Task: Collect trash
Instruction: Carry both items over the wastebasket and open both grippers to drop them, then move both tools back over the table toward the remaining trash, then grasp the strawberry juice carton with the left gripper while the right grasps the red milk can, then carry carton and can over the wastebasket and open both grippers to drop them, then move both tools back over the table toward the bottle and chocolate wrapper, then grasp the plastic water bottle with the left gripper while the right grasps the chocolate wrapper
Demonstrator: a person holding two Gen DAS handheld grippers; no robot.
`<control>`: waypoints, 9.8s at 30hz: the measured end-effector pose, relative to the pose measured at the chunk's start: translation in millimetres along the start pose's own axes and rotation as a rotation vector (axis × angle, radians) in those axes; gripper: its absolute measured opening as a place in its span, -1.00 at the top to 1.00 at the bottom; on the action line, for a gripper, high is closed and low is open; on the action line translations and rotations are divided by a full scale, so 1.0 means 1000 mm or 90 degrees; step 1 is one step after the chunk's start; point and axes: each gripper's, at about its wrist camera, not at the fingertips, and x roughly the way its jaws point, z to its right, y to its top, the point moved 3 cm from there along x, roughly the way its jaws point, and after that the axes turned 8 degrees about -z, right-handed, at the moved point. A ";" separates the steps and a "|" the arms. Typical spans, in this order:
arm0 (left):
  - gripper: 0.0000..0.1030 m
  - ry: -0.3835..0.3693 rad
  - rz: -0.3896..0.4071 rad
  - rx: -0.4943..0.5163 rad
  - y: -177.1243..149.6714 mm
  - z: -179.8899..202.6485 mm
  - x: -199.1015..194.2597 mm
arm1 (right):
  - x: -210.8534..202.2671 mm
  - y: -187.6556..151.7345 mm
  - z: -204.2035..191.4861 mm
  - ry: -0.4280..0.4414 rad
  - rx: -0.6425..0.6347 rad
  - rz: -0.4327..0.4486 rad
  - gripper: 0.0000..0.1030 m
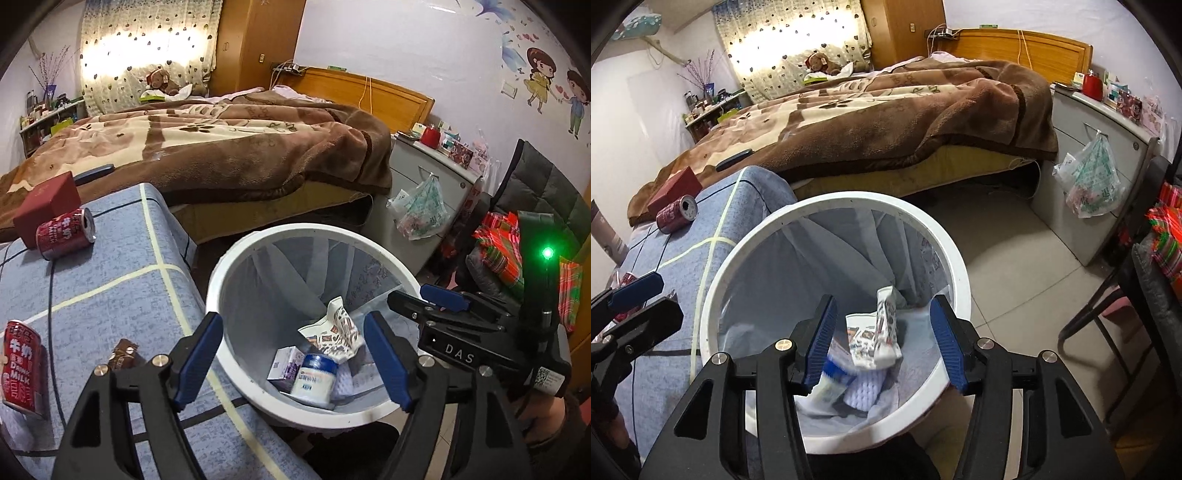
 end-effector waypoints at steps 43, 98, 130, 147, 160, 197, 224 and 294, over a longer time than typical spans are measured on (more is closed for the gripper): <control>-0.56 0.217 0.118 -0.264 -0.125 -0.208 -0.153 | -0.010 -0.022 -0.181 0.139 -0.175 0.019 -0.05; -0.56 0.280 0.010 -0.423 -0.181 -0.344 -0.142 | 0.033 -0.030 -0.320 0.190 -0.265 -0.070 -0.12; -0.20 0.310 0.021 -0.408 -0.179 -0.341 -0.144 | 0.035 -0.038 -0.317 0.135 -0.278 -0.036 -0.06; -0.20 0.315 0.050 -0.383 -0.173 -0.318 -0.160 | 0.023 -0.033 -0.303 0.164 -0.251 -0.018 -0.05; -0.20 0.294 0.089 -0.327 -0.145 -0.276 -0.172 | -0.003 -0.028 -0.276 0.177 -0.230 0.013 -0.06; -0.20 0.136 0.082 -0.082 -0.025 -0.080 -0.080 | -0.042 -0.001 -0.081 0.045 -0.053 0.088 -0.06; -0.31 0.045 -0.023 -0.013 -0.004 -0.002 0.016 | 0.005 -0.006 -0.009 -0.002 -0.029 -0.007 -0.09; -0.49 0.278 0.087 -0.324 -0.142 -0.248 -0.151 | 0.025 -0.031 -0.215 0.123 -0.179 -0.068 -0.17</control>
